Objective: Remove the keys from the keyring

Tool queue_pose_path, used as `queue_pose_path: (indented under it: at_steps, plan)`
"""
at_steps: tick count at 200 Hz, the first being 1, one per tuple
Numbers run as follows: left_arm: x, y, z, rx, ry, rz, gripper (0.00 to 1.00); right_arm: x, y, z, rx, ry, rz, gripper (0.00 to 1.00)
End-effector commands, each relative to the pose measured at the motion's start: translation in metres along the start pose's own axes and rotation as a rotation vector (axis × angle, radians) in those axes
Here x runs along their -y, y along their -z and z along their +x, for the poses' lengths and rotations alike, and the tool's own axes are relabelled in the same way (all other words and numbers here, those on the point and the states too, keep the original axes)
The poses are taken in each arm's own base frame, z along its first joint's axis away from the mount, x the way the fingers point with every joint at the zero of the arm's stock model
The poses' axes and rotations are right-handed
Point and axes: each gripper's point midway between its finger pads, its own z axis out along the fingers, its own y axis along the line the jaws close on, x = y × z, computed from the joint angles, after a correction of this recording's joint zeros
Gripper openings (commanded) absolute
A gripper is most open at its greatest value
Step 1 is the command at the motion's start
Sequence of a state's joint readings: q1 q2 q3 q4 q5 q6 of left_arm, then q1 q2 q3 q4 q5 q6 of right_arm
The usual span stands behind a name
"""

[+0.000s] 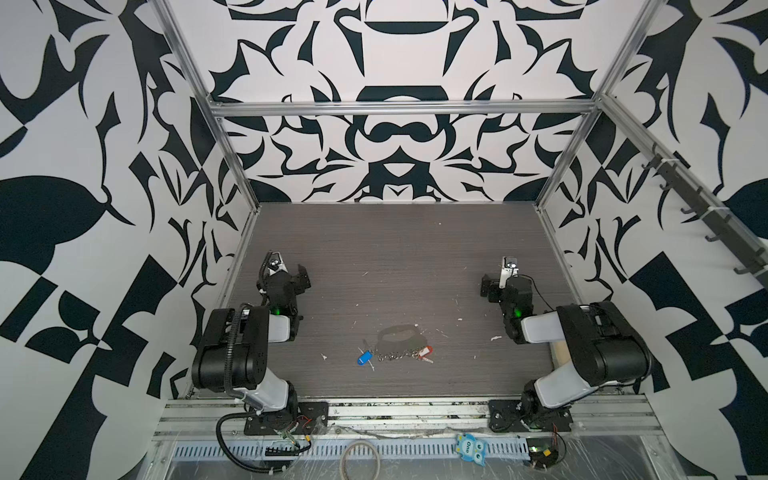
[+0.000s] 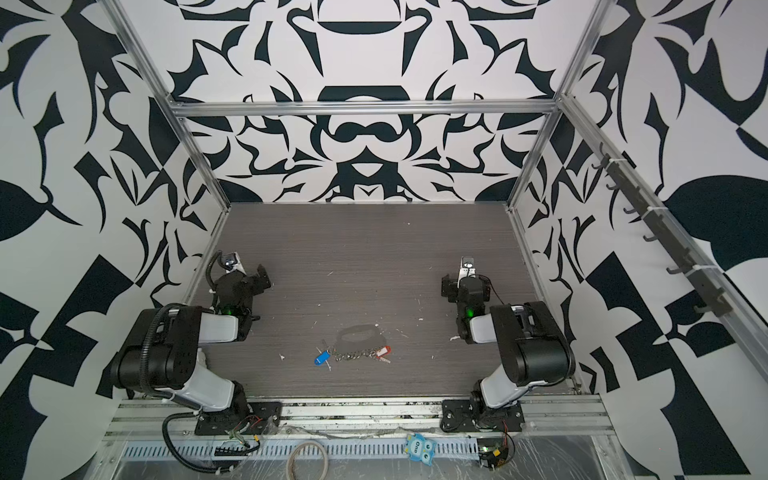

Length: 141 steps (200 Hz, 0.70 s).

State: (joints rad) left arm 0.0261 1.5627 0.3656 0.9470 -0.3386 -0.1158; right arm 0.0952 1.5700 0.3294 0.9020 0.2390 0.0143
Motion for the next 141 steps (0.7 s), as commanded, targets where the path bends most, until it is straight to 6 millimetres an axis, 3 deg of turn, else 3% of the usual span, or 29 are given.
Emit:
queue_pose_path:
  at_steps: [1, 141]
  plan:
    - [0.0001, 0.0016, -0.0008, 0.014, 0.013, 0.006, 1.00, -0.0027, -0.0008, -0.0201, 0.057, -0.003, -0.009, 1.00]
    - [0.0005, 0.0014, -0.0008, 0.015, 0.013, 0.009, 0.99, -0.0032, -0.0008, -0.0200, 0.055, -0.002, -0.010, 1.00]
